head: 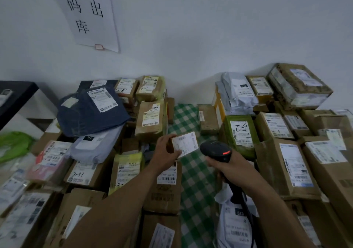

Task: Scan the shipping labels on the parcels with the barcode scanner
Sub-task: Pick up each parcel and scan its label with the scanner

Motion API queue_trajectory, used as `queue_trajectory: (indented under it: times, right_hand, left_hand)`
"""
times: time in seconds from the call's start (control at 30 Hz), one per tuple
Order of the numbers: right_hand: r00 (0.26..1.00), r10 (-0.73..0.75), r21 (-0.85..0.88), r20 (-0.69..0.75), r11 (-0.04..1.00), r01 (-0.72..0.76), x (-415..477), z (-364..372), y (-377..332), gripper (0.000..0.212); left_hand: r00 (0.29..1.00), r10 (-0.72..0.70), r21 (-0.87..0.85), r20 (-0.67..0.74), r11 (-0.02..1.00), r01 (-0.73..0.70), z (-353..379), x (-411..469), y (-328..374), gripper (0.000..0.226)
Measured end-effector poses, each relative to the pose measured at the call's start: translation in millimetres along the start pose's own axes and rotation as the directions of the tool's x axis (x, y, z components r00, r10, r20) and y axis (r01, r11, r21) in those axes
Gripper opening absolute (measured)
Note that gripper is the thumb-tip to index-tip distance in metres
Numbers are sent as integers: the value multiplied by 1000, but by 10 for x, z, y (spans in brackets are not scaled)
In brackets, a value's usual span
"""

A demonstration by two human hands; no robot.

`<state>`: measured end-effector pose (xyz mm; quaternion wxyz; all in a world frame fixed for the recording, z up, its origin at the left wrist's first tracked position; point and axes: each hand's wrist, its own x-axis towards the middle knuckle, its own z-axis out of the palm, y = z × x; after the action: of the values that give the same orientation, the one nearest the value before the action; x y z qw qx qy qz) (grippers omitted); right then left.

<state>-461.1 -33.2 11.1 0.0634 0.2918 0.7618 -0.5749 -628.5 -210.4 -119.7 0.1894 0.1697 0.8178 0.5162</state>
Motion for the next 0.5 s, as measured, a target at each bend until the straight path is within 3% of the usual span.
queue_trajectory:
  times: [0.17, 0.27, 0.37, 0.5]
  right_hand:
    - [999, 48, -27, 3, 998, -48, 273, -3, 68, 36]
    - [998, 63, -15, -3, 998, -63, 379, 29, 97, 30]
    - [998, 55, -27, 8, 998, -55, 441, 57, 98, 26]
    - [998, 68, -50, 3, 996, -67, 507, 48, 95, 29]
  left_hand:
    - [995, -73, 59, 71, 996, 69, 123, 184, -174, 57]
    - [993, -98, 225, 69, 971, 80, 160, 255, -236, 57]
    - [988, -144, 426, 60, 899, 105, 204, 283, -274, 55]
    - [986, -161, 679, -43, 719, 147, 202, 321, -175, 59]
